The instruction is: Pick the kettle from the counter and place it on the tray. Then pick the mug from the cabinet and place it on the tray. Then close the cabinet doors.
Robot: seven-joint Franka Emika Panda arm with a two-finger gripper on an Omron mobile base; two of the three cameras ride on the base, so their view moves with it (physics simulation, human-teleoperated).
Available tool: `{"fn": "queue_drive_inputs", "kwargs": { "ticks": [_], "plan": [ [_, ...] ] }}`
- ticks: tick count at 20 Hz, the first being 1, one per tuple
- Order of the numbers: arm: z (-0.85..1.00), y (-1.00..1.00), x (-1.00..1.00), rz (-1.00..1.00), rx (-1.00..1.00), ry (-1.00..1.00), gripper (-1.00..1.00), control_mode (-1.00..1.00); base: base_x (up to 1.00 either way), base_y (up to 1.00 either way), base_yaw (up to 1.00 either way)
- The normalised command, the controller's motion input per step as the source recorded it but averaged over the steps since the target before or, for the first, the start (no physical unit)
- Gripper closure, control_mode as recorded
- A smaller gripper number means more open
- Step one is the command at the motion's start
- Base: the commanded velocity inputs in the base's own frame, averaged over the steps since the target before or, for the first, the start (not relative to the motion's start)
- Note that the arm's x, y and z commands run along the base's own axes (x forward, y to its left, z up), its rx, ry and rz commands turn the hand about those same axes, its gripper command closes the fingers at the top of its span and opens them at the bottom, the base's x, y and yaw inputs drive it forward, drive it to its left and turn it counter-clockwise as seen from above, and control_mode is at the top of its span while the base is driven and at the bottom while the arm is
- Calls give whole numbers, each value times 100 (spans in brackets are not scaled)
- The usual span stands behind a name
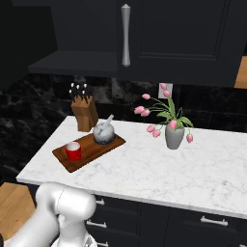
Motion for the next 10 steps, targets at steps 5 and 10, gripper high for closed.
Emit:
{"fn": "queue_drive_inputs", "kwargs": {
  "ticks": [5,10],
  "plan": [
    [-1,-7,58,-38,17,-21,100,-100,0,0,0],
    [3,-62,26,-36,13,-27,100,-100,0,0,0]
  ]
}}
